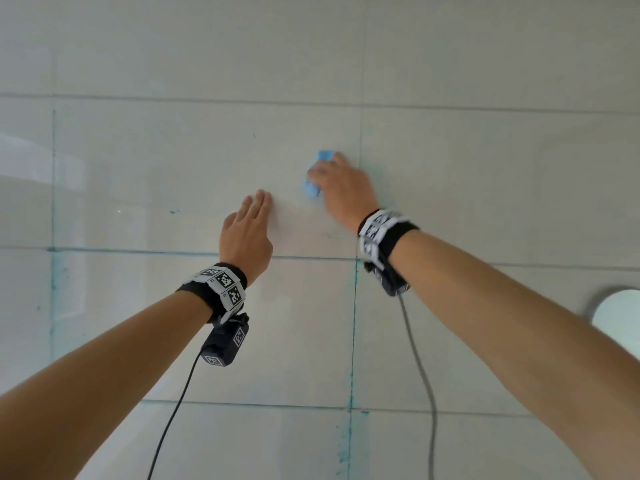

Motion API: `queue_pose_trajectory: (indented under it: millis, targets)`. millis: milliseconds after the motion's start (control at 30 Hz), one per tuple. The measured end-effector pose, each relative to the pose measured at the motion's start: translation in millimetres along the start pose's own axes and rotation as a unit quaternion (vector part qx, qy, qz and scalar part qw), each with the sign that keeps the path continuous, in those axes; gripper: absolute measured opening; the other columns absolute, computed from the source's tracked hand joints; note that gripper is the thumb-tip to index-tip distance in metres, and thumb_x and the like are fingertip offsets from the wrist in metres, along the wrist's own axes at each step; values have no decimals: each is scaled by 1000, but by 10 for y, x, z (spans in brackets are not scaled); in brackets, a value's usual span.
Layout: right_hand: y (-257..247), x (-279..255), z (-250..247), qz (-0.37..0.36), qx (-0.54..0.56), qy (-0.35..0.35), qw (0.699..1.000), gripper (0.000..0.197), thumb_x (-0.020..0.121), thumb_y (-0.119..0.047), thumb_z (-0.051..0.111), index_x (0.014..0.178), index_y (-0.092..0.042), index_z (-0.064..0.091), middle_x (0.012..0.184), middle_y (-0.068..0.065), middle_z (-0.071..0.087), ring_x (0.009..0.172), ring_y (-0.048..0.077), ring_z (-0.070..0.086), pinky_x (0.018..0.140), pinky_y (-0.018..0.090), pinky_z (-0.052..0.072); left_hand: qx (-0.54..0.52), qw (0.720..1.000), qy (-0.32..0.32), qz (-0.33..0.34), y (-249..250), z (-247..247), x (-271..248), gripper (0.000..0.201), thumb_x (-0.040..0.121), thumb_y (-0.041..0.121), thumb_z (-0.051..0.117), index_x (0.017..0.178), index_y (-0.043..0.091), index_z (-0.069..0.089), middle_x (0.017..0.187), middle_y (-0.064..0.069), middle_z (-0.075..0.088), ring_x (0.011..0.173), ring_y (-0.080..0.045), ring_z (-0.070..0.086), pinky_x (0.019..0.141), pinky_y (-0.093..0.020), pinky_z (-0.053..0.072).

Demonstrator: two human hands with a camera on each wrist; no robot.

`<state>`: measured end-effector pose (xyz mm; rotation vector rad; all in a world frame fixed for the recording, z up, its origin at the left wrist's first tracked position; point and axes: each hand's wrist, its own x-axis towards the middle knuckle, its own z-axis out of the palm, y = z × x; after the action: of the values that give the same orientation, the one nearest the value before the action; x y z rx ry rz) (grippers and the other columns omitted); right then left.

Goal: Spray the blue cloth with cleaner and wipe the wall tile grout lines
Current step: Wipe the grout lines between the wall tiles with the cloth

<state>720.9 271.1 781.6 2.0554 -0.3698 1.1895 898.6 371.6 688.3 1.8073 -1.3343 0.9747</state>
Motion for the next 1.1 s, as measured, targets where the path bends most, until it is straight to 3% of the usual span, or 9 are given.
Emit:
queue_pose_trajectory:
  millis: [133, 267, 400, 600, 733, 833, 967, 1033, 1100]
  targets:
    - [644, 288, -394, 152, -2, 50, 987, 20, 85, 0, 58, 92, -19, 60, 107, 5, 64, 124, 30, 51, 67, 39, 42, 3, 1000, 3, 1, 60, 25, -19, 88, 87, -8, 41, 166, 13, 8, 175, -1, 6, 161, -19, 5, 129, -37, 13]
    - [790, 358, -384, 175, 38, 81, 980, 29, 78, 7, 51, 77, -21, 46, 90, -1, 57, 127, 29, 51, 71, 40, 42, -15, 1000, 18, 5, 166, 94, -9, 89, 87, -9, 38, 167, 13, 4, 175, -1, 2, 161, -16, 1, 129, -32, 7]
    - [606, 71, -126, 123, -1, 91, 988, 23, 84, 5, 62, 95, -15, 66, 106, 2, 71, 112, 31, 56, 57, 32, 29, -35, 999, 36, 10, 327, 148, 66, 89, 86, -10, 37, 166, 12, 6, 175, -2, 3, 161, -16, 1, 129, -31, 7]
    - [629, -282, -140, -25, -52, 24, 998, 26, 82, 2, 68, 102, -15, 70, 107, -2, 71, 103, 30, 60, 53, 30, 36, -70, 996, 63, 2, 558, 244, 199, 85, 88, -8, 37, 166, 9, 9, 174, -5, 6, 161, -18, 4, 130, -33, 10]
    - [873, -27, -385, 80, -28, 29, 996, 23, 86, -6, 67, 107, -18, 68, 113, 2, 67, 116, 29, 56, 64, 40, 52, -70, 995, 65, 13, 527, 273, 205, 88, 86, -9, 38, 166, 11, 10, 174, -3, 7, 161, -18, 7, 130, -34, 12]
    - [1029, 173, -476, 138, -20, 52, 989, 16, 86, -8, 67, 101, -15, 66, 111, 4, 67, 114, 27, 55, 70, 44, 56, -64, 995, 74, 27, 439, 270, 197, 89, 85, -11, 38, 166, 13, 12, 174, -1, 10, 160, -17, 10, 130, -33, 12]
    - [987, 128, -351, 140, -35, 68, 987, 15, 85, -4, 65, 95, -15, 65, 106, -2, 69, 111, 25, 54, 63, 38, 49, -75, 994, 77, 30, 417, 251, 215, 89, 84, -13, 37, 166, 14, 16, 173, -1, 14, 160, -16, 13, 129, -30, 13]
    - [888, -36, -242, 103, -35, 76, 991, 19, 85, -2, 62, 97, -16, 66, 109, -5, 70, 110, 26, 55, 57, 33, 39, -83, 993, 79, 27, 439, 242, 221, 88, 84, -14, 36, 166, 12, 19, 173, -2, 16, 160, -17, 14, 129, -31, 14]
    - [758, -266, -141, 52, -32, 69, 996, 24, 82, 0, 62, 99, -16, 67, 112, -5, 71, 109, 28, 56, 54, 32, 41, -89, 993, 78, 26, 452, 228, 213, 87, 83, -13, 36, 165, 12, 20, 173, -2, 17, 160, -18, 15, 129, -32, 17]
